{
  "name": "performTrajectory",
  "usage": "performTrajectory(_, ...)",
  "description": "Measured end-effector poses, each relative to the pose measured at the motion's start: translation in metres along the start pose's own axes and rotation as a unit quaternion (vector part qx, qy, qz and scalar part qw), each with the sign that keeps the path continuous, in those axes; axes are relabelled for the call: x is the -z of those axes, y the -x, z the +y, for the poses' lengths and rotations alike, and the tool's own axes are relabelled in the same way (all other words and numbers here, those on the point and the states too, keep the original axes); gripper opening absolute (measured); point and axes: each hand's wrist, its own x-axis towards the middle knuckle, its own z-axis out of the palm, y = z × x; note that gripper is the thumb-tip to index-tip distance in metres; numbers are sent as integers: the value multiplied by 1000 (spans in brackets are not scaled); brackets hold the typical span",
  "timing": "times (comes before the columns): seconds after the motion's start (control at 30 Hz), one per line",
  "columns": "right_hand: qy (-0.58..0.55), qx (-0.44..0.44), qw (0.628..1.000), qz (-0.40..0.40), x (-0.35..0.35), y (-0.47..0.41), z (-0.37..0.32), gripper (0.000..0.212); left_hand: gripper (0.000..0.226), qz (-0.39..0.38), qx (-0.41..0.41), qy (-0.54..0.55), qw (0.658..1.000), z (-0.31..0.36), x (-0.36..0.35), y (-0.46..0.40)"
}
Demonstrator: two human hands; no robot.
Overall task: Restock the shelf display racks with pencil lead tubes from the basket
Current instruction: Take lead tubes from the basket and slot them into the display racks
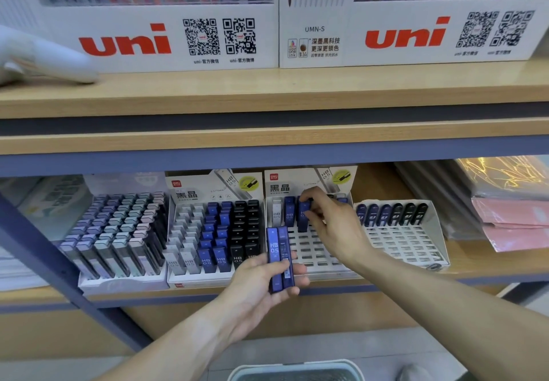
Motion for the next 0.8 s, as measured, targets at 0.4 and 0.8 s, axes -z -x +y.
performTrajectory(0.4, -58, -10, 998, 10, -3, -1, -7, 24, 23, -2, 2, -3, 1000, 1, 2, 2)
performTrajectory(0.8, -9, -4, 1000, -15, -15, -6, -10, 22, 25, 2, 11, 8, 1000, 2, 4, 3)
